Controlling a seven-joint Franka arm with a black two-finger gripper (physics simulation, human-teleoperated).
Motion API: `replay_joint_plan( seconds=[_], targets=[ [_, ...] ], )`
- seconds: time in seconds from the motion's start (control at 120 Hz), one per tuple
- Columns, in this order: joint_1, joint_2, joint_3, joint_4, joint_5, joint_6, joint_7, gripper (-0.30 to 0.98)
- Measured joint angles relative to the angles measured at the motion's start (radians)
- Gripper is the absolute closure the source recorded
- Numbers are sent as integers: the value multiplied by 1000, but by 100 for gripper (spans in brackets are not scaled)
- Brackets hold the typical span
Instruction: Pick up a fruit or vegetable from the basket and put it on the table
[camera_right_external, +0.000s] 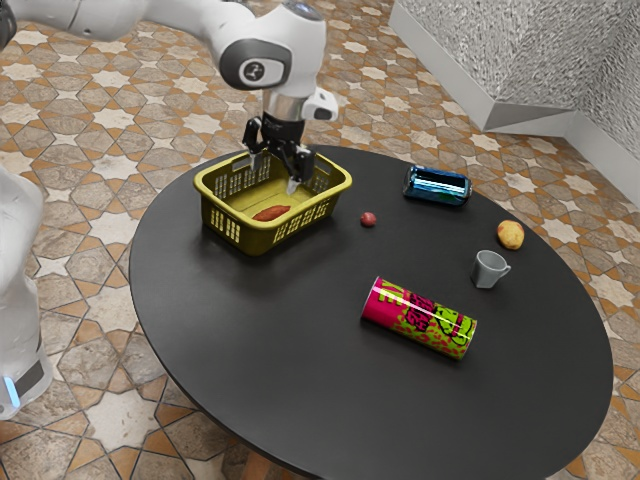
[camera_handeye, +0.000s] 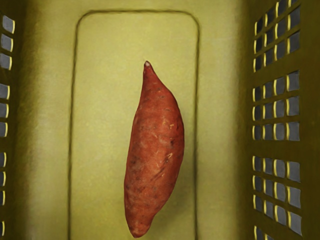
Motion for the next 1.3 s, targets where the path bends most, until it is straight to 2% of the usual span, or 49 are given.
replay_joint_plan(
  seconds=[0.5, 1.3],
  targets=[
    [-2, 21, 42, -100, -6, 147, 73, 0],
    [-1, 75, 90, -122, -9, 228, 114, 0]
  ],
)
